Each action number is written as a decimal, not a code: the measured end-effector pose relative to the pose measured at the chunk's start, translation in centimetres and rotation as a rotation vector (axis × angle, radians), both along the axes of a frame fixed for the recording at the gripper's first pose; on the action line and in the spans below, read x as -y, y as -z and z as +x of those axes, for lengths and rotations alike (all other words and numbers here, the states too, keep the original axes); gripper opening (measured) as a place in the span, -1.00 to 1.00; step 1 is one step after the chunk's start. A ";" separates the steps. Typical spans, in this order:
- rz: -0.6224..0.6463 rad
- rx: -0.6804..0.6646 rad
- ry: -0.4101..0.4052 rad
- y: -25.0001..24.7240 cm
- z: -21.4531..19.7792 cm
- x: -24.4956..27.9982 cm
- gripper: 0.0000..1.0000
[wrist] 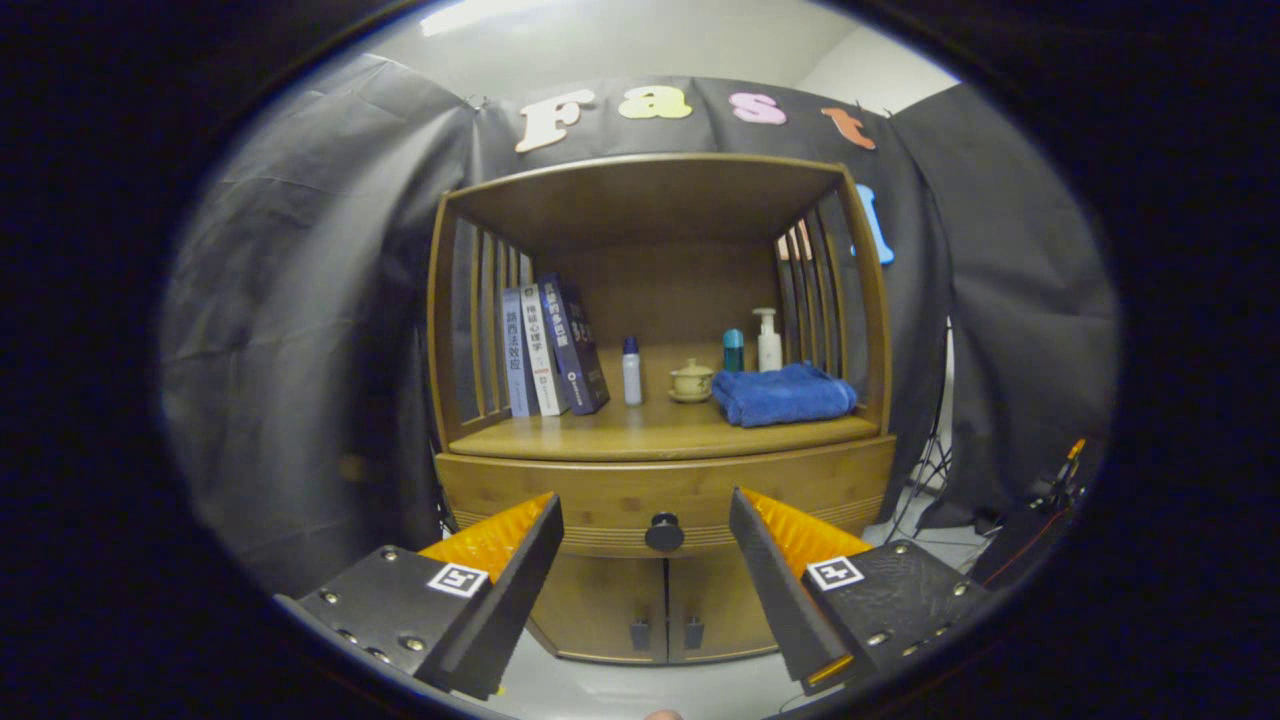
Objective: Pull open the drawer, take out the items inside it, and place them on the countertop above the cabinet.
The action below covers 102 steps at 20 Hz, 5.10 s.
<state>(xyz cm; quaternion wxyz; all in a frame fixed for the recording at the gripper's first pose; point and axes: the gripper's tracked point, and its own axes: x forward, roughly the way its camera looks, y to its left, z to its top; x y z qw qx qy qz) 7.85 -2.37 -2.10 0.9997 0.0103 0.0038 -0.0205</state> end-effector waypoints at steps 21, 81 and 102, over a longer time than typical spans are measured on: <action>-0.233 -0.092 0.100 10.4 14.4 3.4 -0.07; -0.060 -0.090 0.065 1.6 -5.2 -1.5 0.98; -0.058 -0.504 0.069 1.9 6.4 1.2 0.99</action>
